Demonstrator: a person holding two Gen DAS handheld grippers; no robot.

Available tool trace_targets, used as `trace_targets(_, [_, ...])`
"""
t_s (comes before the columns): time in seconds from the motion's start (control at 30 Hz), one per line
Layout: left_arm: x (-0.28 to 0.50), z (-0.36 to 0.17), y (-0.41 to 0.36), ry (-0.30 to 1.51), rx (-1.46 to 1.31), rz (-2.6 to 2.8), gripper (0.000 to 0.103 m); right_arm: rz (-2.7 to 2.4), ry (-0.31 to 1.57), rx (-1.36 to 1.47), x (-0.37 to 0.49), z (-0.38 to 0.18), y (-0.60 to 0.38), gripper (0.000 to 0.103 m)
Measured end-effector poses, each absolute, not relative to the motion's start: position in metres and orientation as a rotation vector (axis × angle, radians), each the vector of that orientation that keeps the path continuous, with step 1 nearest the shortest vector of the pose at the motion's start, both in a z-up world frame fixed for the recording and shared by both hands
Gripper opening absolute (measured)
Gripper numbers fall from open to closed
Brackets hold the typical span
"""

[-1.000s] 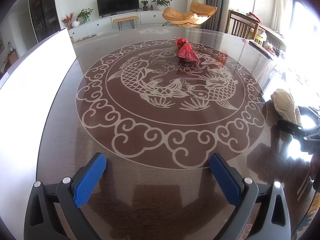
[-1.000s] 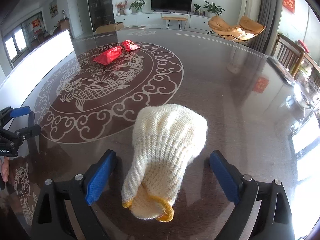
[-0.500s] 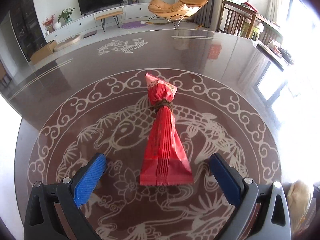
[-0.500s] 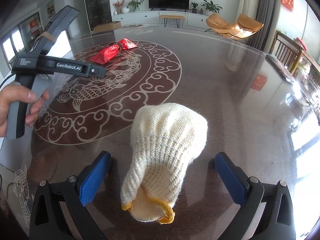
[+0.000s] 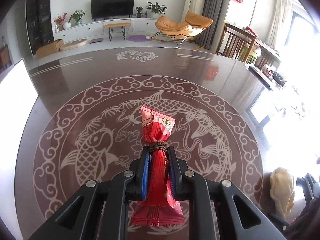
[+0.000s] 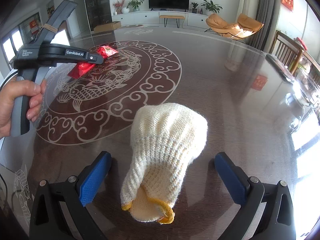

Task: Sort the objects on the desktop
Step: 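Grasp the cream knitted bag with the right tool while the left tool grasps the red candy, then carry the candy and knitted bag over the enclosure and open both tools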

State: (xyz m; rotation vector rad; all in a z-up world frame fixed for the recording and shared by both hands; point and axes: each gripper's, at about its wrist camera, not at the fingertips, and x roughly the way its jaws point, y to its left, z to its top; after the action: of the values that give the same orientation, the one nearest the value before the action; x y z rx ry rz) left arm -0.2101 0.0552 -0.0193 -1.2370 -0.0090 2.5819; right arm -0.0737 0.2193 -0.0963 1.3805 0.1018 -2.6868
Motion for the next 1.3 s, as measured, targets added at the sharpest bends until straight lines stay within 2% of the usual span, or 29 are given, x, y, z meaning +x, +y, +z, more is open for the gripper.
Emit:
trace_targets(0.17, [-0.137,0.016,0.013,-0.098,-1.120,2.617,0.016,-2.679,0.059,1.361,-0.073,-0.094,0.223,0.103])
trace_targets(0.2, [-0.124,0.023,0.007,-0.112,-1.098,2.626,0.016,-2.678,0.037,1.356,-0.073,-0.094,0.225,0.099])
trace_targets(0.23, [-0.115,0.031,-0.002,-0.130,-1.080,2.633,0.016,-2.689,0.027,1.360,-0.074,-0.092,0.227,0.090])
trace_targets(0.27, [-0.106,0.038,-0.010,-0.149,-1.066,2.640,0.016,-2.713,0.028,1.351,-0.073,-0.089,0.228,0.056])
trace_targets(0.3, [-0.098,0.046,-0.022,-0.181,-1.048,2.644,0.016,-2.711,0.021,1.341,-0.073,-0.086,0.227,0.045])
trace_targets(0.4, [-0.079,0.073,-0.060,-0.280,-0.982,2.691,0.016,-2.698,0.036,1.361,-0.077,-0.073,0.217,0.045])
trace_targets(0.53, [-0.063,0.101,-0.125,-0.397,-0.936,2.758,0.016,-2.653,0.063,1.250,-0.082,-0.027,0.166,0.045])
trace_targets(0.7, [-0.054,0.118,-0.216,-0.390,-0.978,2.918,0.016,-2.470,0.042,1.042,-0.089,0.040,0.047,0.045])
trace_targets(0.83, [-0.057,0.102,-0.281,-0.403,-1.142,2.973,0.016,-2.278,0.065,0.940,-0.084,0.072,-0.065,0.045])
trace_targets(0.93, [-0.061,0.073,-0.317,-0.435,-1.303,2.967,0.016,-2.151,0.108,0.935,-0.080,0.076,-0.144,0.046])
trace_targets(1.13, [-0.071,0.029,-0.344,-0.564,-1.502,2.868,0.019,-2.025,0.303,1.106,-0.081,0.031,-0.242,0.048])
trace_targets(1.17, [-0.071,0.030,-0.343,-0.575,-1.495,2.870,0.021,-2.022,0.332,1.140,-0.083,0.023,-0.248,0.054])
trace_targets(1.23, [-0.071,0.033,-0.340,-0.538,-1.494,2.909,0.040,-2.002,0.389,1.210,-0.088,0.009,-0.256,0.071])
trace_targets(1.27, [-0.070,0.035,-0.337,-0.522,-1.496,2.928,0.066,-1.994,0.398,1.228,-0.089,0.006,-0.256,0.082])
trace_targets(1.3, [-0.069,0.039,-0.335,-0.510,-1.477,2.955,0.083,-1.997,0.393,1.225,-0.090,0.007,-0.253,0.084])
